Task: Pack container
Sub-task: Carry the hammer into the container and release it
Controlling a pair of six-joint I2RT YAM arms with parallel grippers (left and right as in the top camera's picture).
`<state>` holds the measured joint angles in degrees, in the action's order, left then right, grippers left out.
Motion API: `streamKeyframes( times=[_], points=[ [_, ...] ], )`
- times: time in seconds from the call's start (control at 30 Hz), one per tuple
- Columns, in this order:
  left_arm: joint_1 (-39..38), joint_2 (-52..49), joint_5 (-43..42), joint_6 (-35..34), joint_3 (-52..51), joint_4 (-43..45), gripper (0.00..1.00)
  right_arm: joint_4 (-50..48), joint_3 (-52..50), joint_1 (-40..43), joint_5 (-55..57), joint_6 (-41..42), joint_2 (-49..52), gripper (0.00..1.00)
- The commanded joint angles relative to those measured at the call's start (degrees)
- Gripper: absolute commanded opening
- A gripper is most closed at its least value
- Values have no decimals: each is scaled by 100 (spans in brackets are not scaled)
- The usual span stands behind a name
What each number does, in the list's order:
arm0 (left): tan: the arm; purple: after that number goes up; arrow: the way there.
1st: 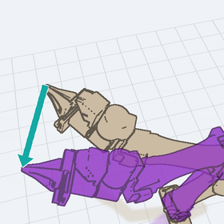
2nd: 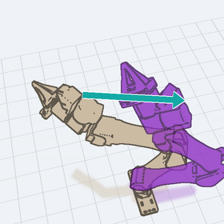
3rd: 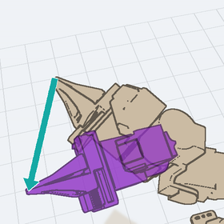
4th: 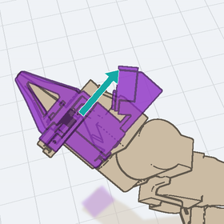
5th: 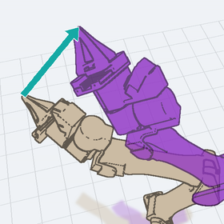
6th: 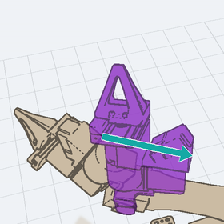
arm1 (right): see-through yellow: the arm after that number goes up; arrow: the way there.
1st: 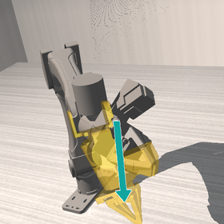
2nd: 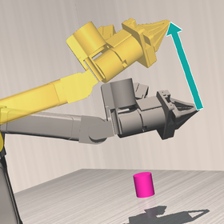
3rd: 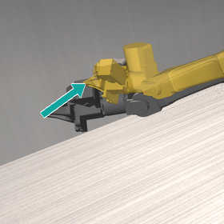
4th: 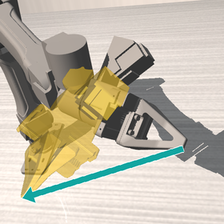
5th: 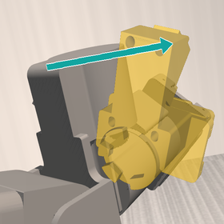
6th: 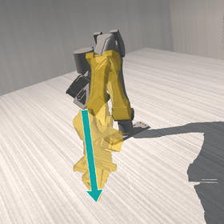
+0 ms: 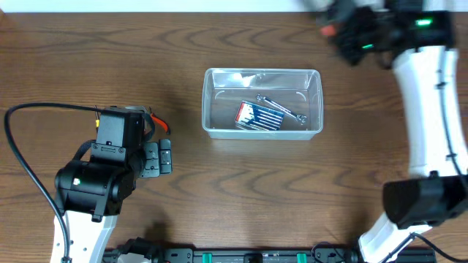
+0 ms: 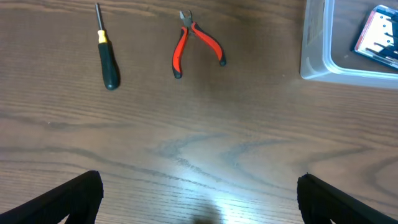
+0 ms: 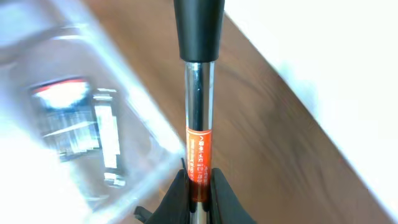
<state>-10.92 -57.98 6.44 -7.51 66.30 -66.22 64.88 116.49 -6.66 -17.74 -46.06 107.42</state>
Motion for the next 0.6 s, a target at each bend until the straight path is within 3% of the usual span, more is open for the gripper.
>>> streamKeyframes(
  times=[0.0, 0.2, 0.57],
  points=[
    [35, 0, 48, -33, 68, -15, 98, 83, -229, -586, 262, -887, 492, 1],
    [35, 0, 48, -33, 68, -15, 98, 140, -229, -1113, 420, -885, 1307, 1],
    [35, 0, 48, -33, 68, -13, 98, 522, -229, -1139, 424, -717, 2623, 1]
  ],
)
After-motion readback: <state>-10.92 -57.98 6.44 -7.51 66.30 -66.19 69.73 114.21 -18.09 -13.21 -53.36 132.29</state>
